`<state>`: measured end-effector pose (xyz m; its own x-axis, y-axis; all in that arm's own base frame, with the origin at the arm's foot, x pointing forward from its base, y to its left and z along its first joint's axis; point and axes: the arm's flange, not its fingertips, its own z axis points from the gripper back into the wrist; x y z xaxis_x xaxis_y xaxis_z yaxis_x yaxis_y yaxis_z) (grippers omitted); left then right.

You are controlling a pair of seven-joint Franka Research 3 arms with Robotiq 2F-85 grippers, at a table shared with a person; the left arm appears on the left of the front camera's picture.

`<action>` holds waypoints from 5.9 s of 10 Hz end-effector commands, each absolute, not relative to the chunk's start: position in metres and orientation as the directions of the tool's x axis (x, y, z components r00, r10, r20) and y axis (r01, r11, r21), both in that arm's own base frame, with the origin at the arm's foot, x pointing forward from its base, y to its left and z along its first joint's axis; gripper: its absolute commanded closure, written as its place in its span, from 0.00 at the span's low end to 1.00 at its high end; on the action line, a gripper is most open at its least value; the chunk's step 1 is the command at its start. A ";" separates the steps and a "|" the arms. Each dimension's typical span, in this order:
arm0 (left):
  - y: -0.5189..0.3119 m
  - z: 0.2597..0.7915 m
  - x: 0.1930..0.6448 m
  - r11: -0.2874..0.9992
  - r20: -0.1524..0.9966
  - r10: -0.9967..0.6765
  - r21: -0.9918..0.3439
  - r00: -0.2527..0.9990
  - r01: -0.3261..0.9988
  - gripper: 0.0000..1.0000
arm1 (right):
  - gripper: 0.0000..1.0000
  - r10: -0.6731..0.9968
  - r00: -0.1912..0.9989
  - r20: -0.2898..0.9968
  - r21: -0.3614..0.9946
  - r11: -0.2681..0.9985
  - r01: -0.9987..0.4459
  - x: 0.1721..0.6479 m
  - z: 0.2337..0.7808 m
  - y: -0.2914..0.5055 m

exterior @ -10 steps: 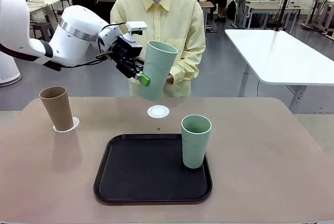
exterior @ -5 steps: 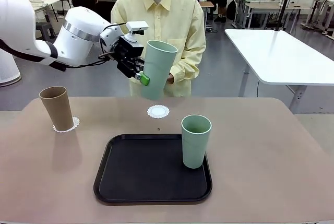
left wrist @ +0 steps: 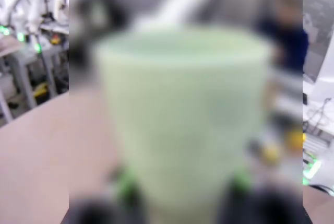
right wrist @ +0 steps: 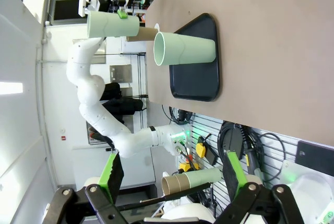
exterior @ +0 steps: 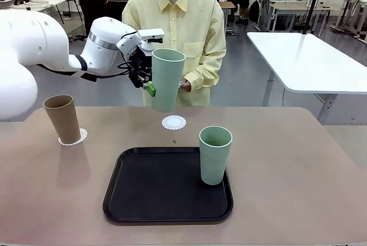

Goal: Place coasters on the table and set cups on them.
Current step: Take one Reusable plastic cup from the Flat Tray and place it on a coaster set by the human.

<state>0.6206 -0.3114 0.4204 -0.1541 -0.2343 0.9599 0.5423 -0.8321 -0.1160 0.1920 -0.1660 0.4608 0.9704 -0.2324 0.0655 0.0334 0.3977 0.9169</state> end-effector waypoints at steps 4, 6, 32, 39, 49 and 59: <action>-0.345 0.411 0.679 -0.786 0.950 -0.218 -0.034 -0.225 0.617 0.17 | 0.00 -0.225 0.971 0.083 0.923 0.385 0.010 0.193 0.460 -0.167; -0.343 0.414 0.702 -0.746 0.945 -0.228 -0.014 -0.236 0.665 0.17 | 0.00 -0.225 0.971 0.083 0.923 0.385 0.010 0.193 0.460 -0.167; -0.273 0.373 0.712 -0.487 0.907 -0.395 -0.073 -0.145 0.870 0.17 | 0.00 -0.225 0.971 0.083 0.923 0.385 0.010 0.193 0.460 -0.167; -0.279 0.362 0.711 -0.538 0.912 -0.377 -0.073 -0.163 0.840 0.17 | 0.00 -0.225 0.971 0.083 0.923 0.385 0.010 0.193 0.460 -0.167; -0.277 0.343 0.718 -0.526 0.914 -0.383 -0.096 -0.135 0.845 0.17 | 0.00 -0.225 0.971 0.083 0.923 0.385 0.010 0.193 0.460 -0.167; -0.294 0.354 0.696 -0.466 0.879 -0.403 0.041 -0.253 0.884 0.17 | 0.00 -0.225 0.971 0.083 0.923 0.385 0.010 0.193 0.460 -0.167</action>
<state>0.7241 -0.2952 0.3492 -0.2529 -0.3672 0.8951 0.8605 -0.5083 0.0345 0.1919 -0.1662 0.4608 0.9702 -0.2333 0.0655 0.0338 0.3978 0.9169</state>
